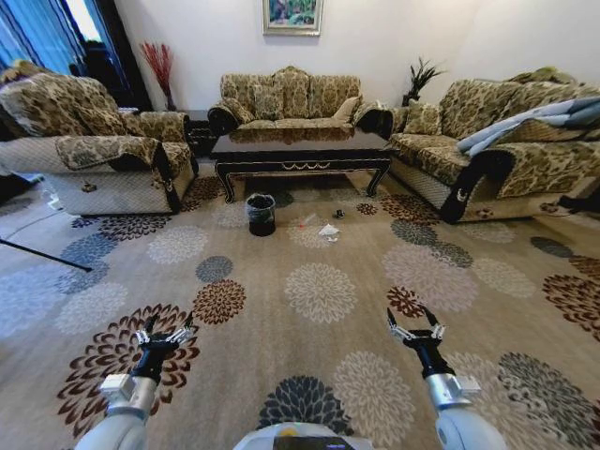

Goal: Move to the front of the table and pick up the trash from the floor, then place it into the trash bin.

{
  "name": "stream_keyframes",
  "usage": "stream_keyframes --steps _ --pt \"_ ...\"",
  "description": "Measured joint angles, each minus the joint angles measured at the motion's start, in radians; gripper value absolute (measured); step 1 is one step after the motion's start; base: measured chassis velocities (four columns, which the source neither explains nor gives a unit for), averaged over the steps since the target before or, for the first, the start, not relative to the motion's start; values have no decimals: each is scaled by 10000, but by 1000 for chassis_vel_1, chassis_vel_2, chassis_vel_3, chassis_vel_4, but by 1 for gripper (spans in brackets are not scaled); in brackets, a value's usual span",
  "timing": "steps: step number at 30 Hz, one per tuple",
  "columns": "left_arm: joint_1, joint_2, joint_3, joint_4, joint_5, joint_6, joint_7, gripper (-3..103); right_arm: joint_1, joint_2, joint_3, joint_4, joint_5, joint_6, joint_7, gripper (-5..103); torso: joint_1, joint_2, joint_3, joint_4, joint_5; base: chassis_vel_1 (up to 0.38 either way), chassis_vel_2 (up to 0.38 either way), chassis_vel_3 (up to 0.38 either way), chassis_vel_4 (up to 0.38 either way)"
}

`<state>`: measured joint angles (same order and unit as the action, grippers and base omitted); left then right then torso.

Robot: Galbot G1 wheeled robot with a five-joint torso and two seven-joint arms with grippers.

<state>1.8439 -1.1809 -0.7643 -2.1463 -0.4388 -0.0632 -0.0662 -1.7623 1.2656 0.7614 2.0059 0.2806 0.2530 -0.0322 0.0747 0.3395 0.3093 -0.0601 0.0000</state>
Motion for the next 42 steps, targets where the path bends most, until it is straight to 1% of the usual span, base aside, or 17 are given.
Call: stream_keyframes --steps 2,7,12,18,21,23,27,32,36,37,42 --pt "-20 -27 65 -5 63 10 -2 100 -48 34 0 32 -23 17 -12 100 -34 -120 -86 0 0 0 0 0 0" --pt "-43 -30 113 -2 149 31 -5 100 -88 54 16 47 -33 36 -28 100 -81 -275 -195 -1 0 0 0 0 0" --pt "-58 -132 195 68 551 48 -54 100 -89 89 68 33 -12 66 -52 100 -155 -509 -355 0 -1 0 0 0 0" --pt "-108 -114 155 71 530 75 -70 100 -70 94 69 -10 -3 81 -69 100 -248 -739 -492 0 0 0 0 0 0" --pt "-109 -107 147 70 511 77 -70 100 -63 92 64 -13 1 82 -74 100 -259 -783 -526 0 0 0 0 0 0" --pt "-148 -117 91 109 508 94 -65 100 -17 92 36 -38 20 81 -40 100 -290 -937 -645 0 0 0 0 0 0" --pt "-233 -232 62 174 511 165 -86 100 31 86 22 -89 63 79 7 100 -327 -1076 -747 0 -1 0 0 0 0" --pt "-172 -200 110 122 521 174 -70 100 80 46 1 -113 114 43 8 100 -382 -1255 -873 0 -1 0 0 0 0" --pt "-134 -66 253 39 609 177 23 100 88 -32 -62 -190 327 -219 71 100 -438 -1442 -1004 0 0 0 0 0 0" --pt "-134 -66 253 39 609 177 23 100 88 -32 -62 -190 327 -219 71 100 -438 -1442 -1004 0 0 0 0 0 0" --pt "-117 154 358 -23 603 197 166 100 -4 -211 -59 -104 732 -761 110 100 -500 -1669 -1171 0 0 0 0 0 0"
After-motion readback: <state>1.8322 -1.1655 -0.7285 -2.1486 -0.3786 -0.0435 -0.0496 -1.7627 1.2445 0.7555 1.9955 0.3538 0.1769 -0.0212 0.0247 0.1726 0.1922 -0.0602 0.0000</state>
